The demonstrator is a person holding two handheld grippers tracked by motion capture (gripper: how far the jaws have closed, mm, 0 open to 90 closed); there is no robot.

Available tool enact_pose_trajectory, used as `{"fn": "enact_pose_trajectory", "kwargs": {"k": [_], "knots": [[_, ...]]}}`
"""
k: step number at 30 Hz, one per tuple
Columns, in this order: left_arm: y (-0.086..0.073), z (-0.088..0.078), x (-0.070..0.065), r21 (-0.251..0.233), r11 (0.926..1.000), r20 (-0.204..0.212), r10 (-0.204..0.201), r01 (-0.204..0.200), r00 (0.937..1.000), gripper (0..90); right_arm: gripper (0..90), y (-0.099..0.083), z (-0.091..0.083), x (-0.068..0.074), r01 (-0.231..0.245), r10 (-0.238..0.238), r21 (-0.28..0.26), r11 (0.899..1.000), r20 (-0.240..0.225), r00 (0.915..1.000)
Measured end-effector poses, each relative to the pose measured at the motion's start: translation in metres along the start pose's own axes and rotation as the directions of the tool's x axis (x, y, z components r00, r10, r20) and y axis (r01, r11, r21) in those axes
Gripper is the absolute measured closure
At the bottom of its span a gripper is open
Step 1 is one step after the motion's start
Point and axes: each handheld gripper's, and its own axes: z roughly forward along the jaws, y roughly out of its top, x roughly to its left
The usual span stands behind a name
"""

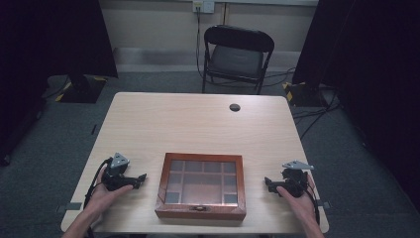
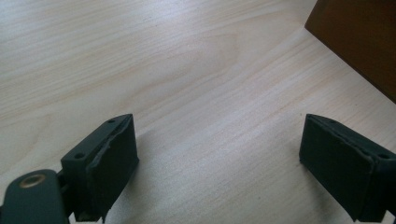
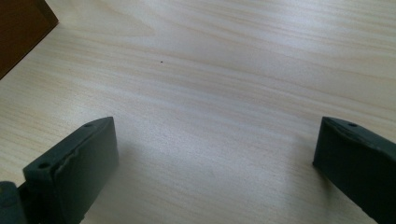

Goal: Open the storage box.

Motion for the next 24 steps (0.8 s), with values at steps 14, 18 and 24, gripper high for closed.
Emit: {"fn": "enact_pose_trajectory", "kwargs": {"k": [14,18,24], "knots": [[0.0,0.0,0.0,0.0,1.0,0.0,0.0,0.0,1.0,10.6,25.9,0.003,-0.01,-0.001,-0.02,0.02,-0.006,1.0,-0.069,0.9974],[0.0,0.0,0.0,0.0,1.0,0.0,0.001,-0.001,1.0,10.6,35.9,0.008,-0.017,0.006,-0.017,0.016,-0.007,1.0,-0.144,0.9894],[0.0,0.0,0.0,0.0,1.0,0.0,0.001,-0.001,1.0,10.6,43.7,0.019,-0.034,0.019,-0.004,-0.01,-0.048,0.999,-0.278,0.9605]]}}
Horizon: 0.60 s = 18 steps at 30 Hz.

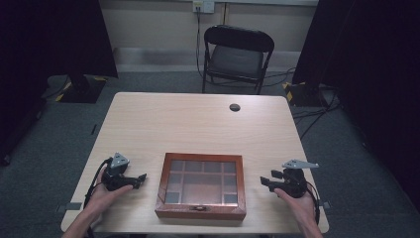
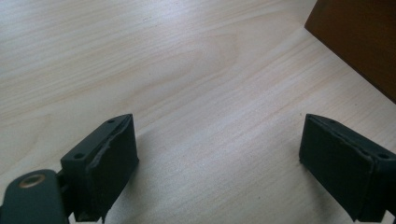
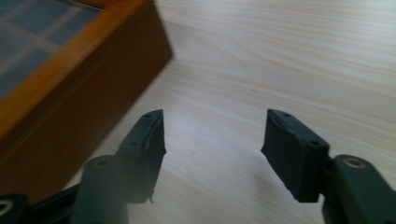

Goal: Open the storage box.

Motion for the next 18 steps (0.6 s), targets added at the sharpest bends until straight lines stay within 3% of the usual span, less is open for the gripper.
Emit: {"fn": "enact_pose_trajectory", "kwargs": {"k": [1,4,5,6,8,11,12,13,15,16,17,18], "knots": [[0.0,0.0,0.0,0.0,1.0,0.0,0.0,0.0,1.0,10.6,43.7,0.0,0.0,0.0,0.0,0.0,0.0,1.0,0.0,1.0],[0.0,0.0,0.0,0.0,1.0,0.001,-0.001,0.001,1.0,10.6,56.0,0.008,-0.008,0.015,0.034,-0.037,-0.031,0.999,-0.113,0.9929],[0.0,0.0,0.0,0.0,1.0,0.001,-0.001,0.001,1.0,10.6,56.0,0.008,-0.008,0.015,0.034,-0.037,-0.031,0.999,-0.113,0.9929],[0.0,0.0,0.0,0.0,1.0,0.001,0.0,0.0,1.0,10.6,59.5,0.011,-0.011,0.024,0.057,-0.064,-0.051,0.997,-0.149,0.9867],[0.0,0.0,0.0,0.001,1.0,0.001,0.0,0.0,1.0,10.6,61.4,0.013,-0.012,0.029,0.069,-0.076,-0.051,0.996,-0.166,0.9833],[0.0,0.0,0.0,0.0,1.0,0.001,0.0,0.0,1.0,10.6,64.8,0.019,-0.011,0.045,0.102,-0.115,-0.066,0.993,-0.226,0.9674],[0.0,0.0,0.0,0.0,1.0,0.001,-0.001,0.001,1.0,10.5,64.6,0.023,-0.01,0.057,0.13,-0.143,-0.066,0.989,-0.264,0.954],[0.0,0.0,0.0,0.0,1.0,0.001,-0.001,0.001,1.0,10.6,64.6,0.023,-0.01,0.057,0.13,-0.143,-0.066,0.989,-0.264,0.954],[0.0,0.0,0.0,0.001,1.0,0.001,-0.001,0.001,1.0,10.6,63.9,0.028,-0.006,0.07,0.141,-0.16,-0.081,0.987,-0.318,0.9346],[0.0,0.0,0.0,0.0,1.0,0.002,0.001,-0.001,1.0,10.4,64.6,0.032,-0.002,0.08,0.173,-0.192,-0.087,0.981,-0.348,0.9176],[0.0,0.0,0.0,-0.002,1.0,0.003,-0.001,0.001,1.0,10.4,64.6,0.032,-0.002,0.08,0.173,-0.192,-0.087,0.981,-0.348,0.9176],[0.0,0.001,0.0,-0.003,1.0,0.004,-0.004,0.004,1.0,10.1,67.4,0.036,0.004,0.093,0.196,-0.216,-0.091,0.976,-0.378,0.9004]]}}
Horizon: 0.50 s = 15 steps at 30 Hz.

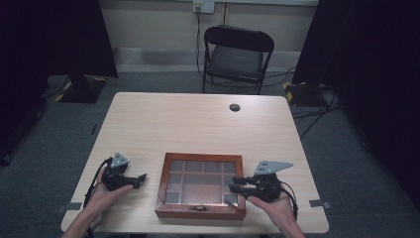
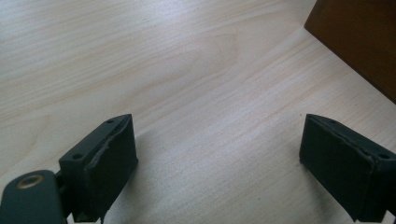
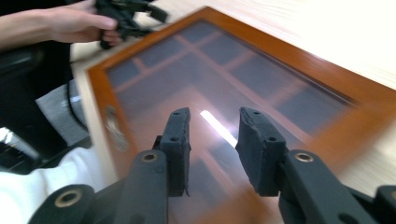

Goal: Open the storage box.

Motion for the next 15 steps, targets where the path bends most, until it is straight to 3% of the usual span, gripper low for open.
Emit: {"fn": "enact_pose_trajectory", "kwargs": {"k": [1,2,6,11,15], "knots": [[0.0,0.0,0.0,0.0,1.0,0.0,0.0,0.0,1.0,10.1,67.4,0.0,0.0,0.0,0.0,0.0,0.0,1.0,0.0,1.0],[0.0,0.0,0.0,0.0,1.0,0.0,-0.001,0.001,1.0,10.1,68.1,0.005,0.012,0.007,0.04,-0.039,0.022,0.999,-0.032,0.9987],[0.0,0.0,0.0,0.0,1.0,0.001,0.0,0.0,1.0,10.0,70.9,0.011,0.028,0.018,0.065,-0.06,0.057,0.996,-0.084,0.9947],[0.001,0.001,0.001,0.003,1.0,0.003,0.005,-0.005,1.0,9.3,76.3,0.017,0.051,0.033,0.085,-0.07,0.083,0.993,-0.172,0.9826],[0.001,0.001,0.001,0.005,1.0,0.003,0.007,-0.007,1.0,9.3,76.3,0.017,0.059,0.041,0.115,-0.093,0.1,0.988,-0.196,0.9763]]}}
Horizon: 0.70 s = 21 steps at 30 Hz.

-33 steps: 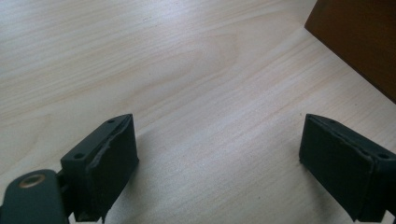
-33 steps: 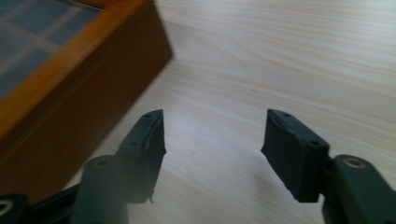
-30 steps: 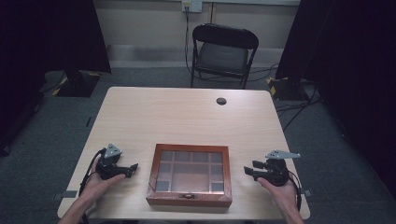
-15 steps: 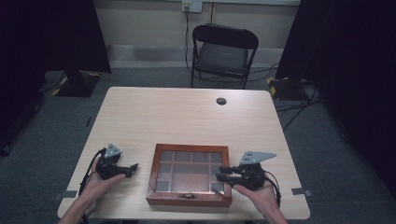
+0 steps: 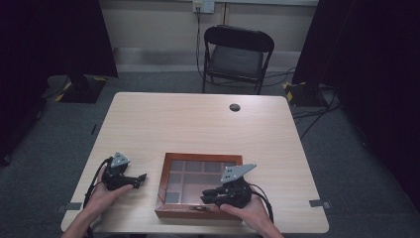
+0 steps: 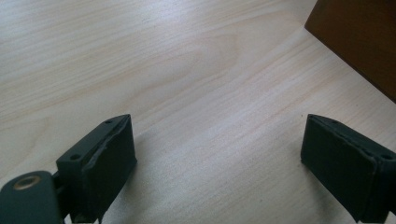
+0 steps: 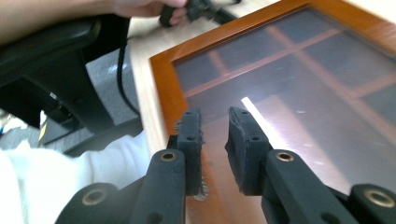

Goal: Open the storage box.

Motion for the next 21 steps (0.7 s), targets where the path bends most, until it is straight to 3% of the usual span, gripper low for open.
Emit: {"fn": "enact_pose_trajectory", "kwargs": {"k": [3,13,21], "knots": [[0.0,0.0,0.0,-0.001,1.0,0.0,-0.002,0.002,1.0,9.3,76.3,-0.002,0.007,0.007,0.024,-0.023,0.023,0.999,-0.015,0.9996],[0.0,0.0,0.0,-0.001,1.0,0.0,-0.001,0.001,1.0,9.3,76.5,-0.011,0.013,0.005,0.031,-0.029,0.053,0.998,-0.048,0.9984],[0.0,0.0,0.0,-0.002,1.0,0.0,-0.002,0.002,1.0,9.3,81.6,-0.012,0.016,0.01,0.065,-0.063,0.05,0.997,-0.042,0.9972]]}}
